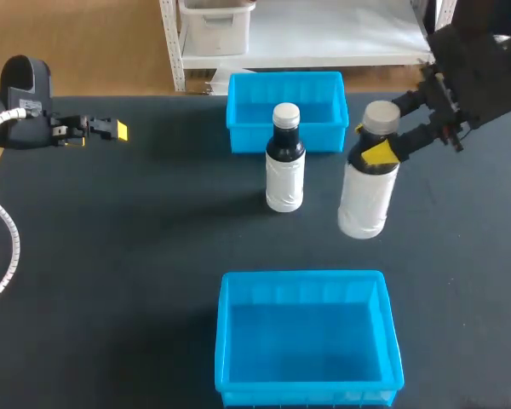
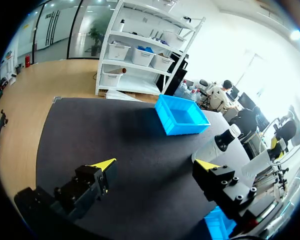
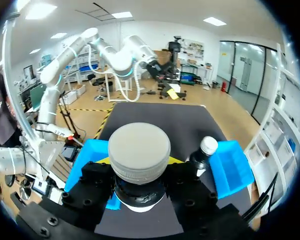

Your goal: Pick up the bottle, and place it in the far bin if it is heavy, or in the near bin if it is light.

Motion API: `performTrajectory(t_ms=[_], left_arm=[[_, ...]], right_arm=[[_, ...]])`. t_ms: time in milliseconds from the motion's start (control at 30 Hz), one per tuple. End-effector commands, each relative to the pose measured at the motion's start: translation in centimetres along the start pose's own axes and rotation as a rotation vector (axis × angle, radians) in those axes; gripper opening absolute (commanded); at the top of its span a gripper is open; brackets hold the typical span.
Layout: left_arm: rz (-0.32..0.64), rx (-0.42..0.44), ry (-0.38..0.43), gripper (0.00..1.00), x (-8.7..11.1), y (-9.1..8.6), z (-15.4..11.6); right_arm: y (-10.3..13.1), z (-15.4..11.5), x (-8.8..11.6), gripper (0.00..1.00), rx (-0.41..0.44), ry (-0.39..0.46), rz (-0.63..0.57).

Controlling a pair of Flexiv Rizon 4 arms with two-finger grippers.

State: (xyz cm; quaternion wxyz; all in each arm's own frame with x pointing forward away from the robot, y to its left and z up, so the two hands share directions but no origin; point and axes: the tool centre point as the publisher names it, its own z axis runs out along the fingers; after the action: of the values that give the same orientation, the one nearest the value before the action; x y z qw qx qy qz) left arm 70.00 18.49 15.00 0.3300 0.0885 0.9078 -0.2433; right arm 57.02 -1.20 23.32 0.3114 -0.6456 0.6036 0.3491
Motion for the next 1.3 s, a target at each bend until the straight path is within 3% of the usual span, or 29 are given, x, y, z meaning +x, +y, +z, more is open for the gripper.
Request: performTrajectory(t_ms=[33,300,667,967,1300], left_arm=[[0.000,0.000,0.000,1.00,0.0,0.0,0.0],[0.000,0.000,0.000,1.00,0.0,0.0,0.0],[0.000,0.000,0.000,1.00,0.0,0.0,0.0],[0.000,0.000,0.000,1.00,0.0,0.0,0.0],[0.000,0.000,0.000,1.00,0.0,0.0,0.0]], right_arm=[[0.9,1.7,-1.6,0.00,-0.100,0.011,-0.051],[4.8,5.7,-3.1,0.00,-0.250,0.057,-0.204],[8.8,9.0,-4.2,0.00,-0.418,0.031,-0.338],[10.7,12.1,-3.5,0.00,-0.520,0.005,-0.363],[11.3,14.9,-1.9,0.00,-0.583,-0.001,-0.391]])
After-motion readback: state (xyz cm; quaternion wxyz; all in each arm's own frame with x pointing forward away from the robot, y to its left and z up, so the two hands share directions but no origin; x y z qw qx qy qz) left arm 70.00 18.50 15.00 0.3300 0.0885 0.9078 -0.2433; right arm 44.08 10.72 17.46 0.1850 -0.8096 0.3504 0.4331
